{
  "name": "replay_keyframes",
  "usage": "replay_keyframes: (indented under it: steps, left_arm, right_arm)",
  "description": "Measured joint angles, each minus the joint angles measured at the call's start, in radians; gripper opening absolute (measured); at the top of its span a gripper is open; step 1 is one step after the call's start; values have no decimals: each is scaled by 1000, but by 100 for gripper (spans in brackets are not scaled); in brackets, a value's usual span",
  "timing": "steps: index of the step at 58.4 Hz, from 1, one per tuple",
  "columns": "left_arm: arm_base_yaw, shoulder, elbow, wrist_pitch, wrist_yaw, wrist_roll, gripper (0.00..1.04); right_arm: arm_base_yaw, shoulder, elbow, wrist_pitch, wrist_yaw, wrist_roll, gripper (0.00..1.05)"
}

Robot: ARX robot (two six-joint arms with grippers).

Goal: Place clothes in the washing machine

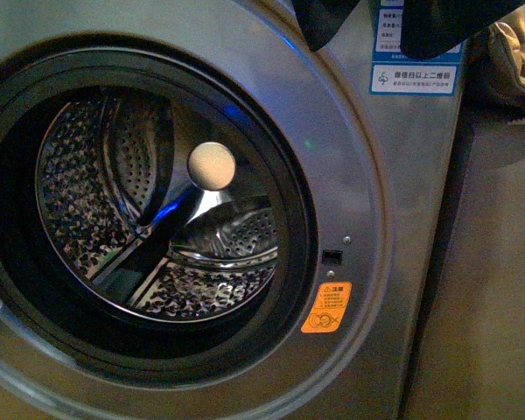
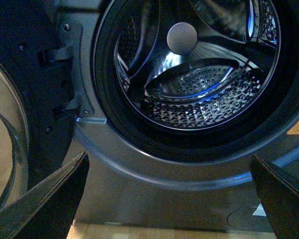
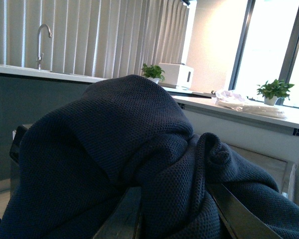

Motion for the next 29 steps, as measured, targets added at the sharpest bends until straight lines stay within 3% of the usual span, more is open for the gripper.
replay_keyframes:
  steps: [14,19,29]
  left_arm:
    - [2,1,0,0,8,-4,98]
    - [52,65,5,61,141,-59,98]
    - [85,349,160,269,240,-87,98]
  right_arm:
    - [0,0,0,0,0,-3,21]
    - [0,0,0,0,0,-3,21]
    - [0,0,0,0,0,-4,21]
